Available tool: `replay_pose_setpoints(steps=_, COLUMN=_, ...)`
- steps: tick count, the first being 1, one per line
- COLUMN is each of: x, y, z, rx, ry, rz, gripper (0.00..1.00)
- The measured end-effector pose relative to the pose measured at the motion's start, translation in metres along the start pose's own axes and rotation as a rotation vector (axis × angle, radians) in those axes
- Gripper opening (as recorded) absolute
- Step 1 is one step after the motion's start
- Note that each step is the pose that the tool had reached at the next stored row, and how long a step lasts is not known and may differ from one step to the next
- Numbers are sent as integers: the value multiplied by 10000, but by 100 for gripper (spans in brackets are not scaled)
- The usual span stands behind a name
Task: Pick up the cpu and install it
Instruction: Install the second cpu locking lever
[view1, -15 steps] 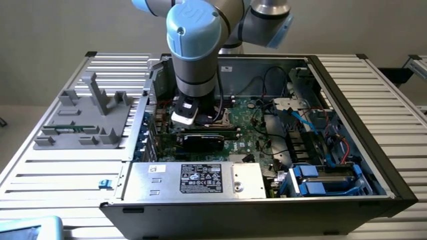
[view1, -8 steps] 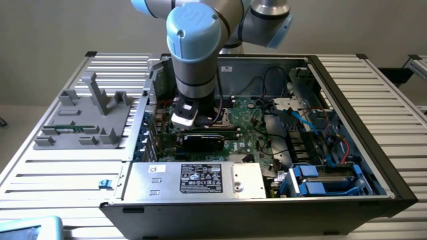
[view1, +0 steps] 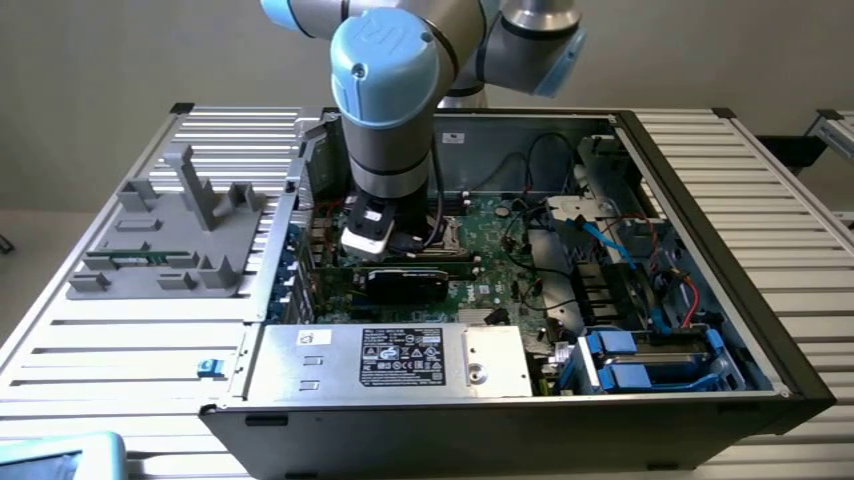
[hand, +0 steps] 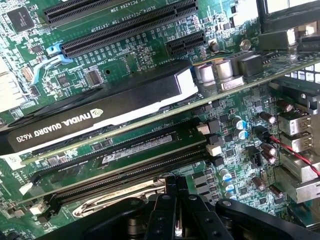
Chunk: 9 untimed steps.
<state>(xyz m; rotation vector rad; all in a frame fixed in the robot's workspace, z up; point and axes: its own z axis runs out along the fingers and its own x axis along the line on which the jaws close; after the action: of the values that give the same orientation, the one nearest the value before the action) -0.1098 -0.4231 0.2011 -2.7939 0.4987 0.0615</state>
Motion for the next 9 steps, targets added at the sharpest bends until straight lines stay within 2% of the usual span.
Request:
replay_pose_setpoints(steps=4, x=-2, y=3, z=7, rx=98, ry=-29, rz=2, gripper=11)
replay_pose_setpoints(steps=9, x=-2, y=5, z=13, rx=129, ry=-26, rz=-4, gripper=11)
